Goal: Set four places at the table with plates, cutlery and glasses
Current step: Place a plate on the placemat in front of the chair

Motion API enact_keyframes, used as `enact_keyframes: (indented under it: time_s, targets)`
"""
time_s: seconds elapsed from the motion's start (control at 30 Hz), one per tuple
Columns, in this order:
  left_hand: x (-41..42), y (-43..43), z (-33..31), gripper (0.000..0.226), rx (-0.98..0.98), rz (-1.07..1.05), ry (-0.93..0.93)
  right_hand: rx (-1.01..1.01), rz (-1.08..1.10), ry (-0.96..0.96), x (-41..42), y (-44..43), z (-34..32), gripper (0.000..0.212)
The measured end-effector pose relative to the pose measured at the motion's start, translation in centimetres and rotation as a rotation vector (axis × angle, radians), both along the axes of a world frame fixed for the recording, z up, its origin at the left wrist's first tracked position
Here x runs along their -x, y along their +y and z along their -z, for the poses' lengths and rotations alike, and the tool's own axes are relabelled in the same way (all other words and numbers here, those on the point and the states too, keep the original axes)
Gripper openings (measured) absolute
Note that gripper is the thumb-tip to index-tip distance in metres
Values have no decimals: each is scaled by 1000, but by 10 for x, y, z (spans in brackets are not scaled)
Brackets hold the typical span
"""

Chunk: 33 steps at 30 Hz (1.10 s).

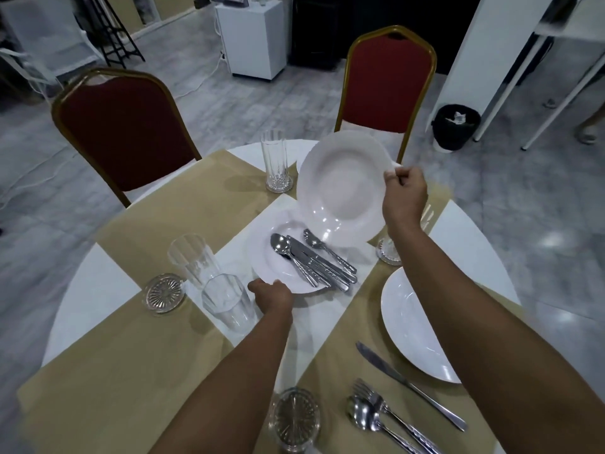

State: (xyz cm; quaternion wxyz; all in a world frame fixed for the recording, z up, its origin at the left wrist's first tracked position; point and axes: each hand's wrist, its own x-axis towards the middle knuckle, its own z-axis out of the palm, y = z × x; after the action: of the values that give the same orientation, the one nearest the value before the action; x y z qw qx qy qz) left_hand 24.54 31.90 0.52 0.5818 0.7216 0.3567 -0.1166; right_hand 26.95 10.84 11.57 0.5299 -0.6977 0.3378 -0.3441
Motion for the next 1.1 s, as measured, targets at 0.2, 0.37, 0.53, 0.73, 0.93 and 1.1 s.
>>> enact_keyframes:
  time_s: [0.2,0.37,0.53,0.73,0.93,1.1]
  targets:
    - [-4,-6,-8,64,-129,133,-29,-69,-56,86,19,21,14,17]
    - [0,-27,-27,93,-117,343,-298,-136,-48,144,41,30,19,8]
    - [6,-21,-33,82,-1,293,-402,-93,-35,272,77,42,22,25]
    - [43,-4,-47,79,97,359,-469,-14,-44,393,132,75,27,49]
    - [91,35,-53,91,83,523,-384,-12,5,425,186,120,27,66]
    - [128,85,-44,91,38,682,-402,-101,93,410,238,177,35,71]
